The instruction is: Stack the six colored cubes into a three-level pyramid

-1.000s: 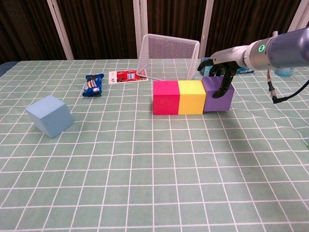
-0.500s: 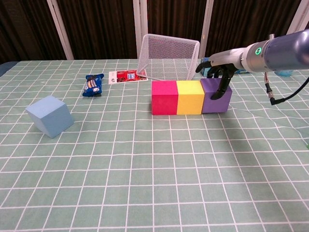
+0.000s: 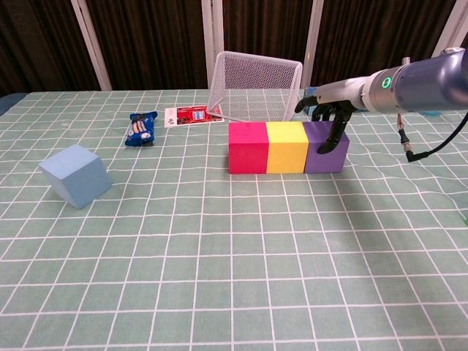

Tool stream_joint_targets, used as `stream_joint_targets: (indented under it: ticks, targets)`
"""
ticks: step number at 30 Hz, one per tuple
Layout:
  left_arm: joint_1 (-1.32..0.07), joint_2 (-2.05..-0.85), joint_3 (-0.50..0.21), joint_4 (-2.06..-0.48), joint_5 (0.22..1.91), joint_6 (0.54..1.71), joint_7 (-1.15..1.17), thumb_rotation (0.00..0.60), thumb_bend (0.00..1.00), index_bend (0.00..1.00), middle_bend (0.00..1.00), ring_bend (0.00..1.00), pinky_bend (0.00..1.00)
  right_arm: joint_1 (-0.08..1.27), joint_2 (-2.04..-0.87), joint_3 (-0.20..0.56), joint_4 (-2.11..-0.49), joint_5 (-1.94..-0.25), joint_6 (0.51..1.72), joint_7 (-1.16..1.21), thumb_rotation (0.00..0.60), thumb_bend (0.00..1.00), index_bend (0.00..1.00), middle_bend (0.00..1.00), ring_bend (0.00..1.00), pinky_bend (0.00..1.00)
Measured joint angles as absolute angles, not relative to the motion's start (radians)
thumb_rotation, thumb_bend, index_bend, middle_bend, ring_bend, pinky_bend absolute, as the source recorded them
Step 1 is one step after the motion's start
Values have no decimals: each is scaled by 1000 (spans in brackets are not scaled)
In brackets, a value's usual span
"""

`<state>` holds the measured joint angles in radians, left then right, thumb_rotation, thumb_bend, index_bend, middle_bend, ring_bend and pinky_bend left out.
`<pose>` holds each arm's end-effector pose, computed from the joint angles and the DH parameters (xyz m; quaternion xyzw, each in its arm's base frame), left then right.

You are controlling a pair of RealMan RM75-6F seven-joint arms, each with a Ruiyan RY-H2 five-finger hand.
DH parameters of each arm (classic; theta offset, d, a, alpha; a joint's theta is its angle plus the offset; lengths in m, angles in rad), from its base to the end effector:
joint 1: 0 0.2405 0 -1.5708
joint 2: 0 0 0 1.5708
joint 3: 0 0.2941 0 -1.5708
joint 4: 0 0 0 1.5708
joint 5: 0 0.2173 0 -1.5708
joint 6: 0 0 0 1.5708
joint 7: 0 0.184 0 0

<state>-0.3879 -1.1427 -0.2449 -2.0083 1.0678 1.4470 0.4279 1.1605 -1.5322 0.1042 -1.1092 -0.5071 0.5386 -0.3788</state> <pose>-0.2272 0.3272 0.1640 -0.5509 -0.4004 -0.4250 0.5962 -0.1474 -0.5313 -0.0315 0.7466 -0.4441 0.2335 0.4368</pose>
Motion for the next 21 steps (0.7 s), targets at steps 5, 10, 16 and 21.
stream_joint_targets:
  ticks: [5,10,16,21]
  targets:
    - [-388,-1143,-244,-2006,1067,1445,428,600,111,0,0,0,0,1163,-1538,104,-1103,-509,542,-374,600,291,0,389,266,0]
    - [-388,-1143,-244,-2004,1066,1445,428,600,112,0,0,0,0,1161,-1542,100,-1099,-509,545,-371,600,291,0,389,266,0]
    - [-388,-1141,-245,-2005,1065,1446,427,600,111,0,0,0,0,1161,-1547,99,-1096,-513,558,-370,600,291,0,359,266,0]
    - [-387,-1139,-247,-2005,1063,1447,425,600,111,0,0,0,0,1158,-1549,98,-1096,-515,568,-372,600,290,0,280,266,0]
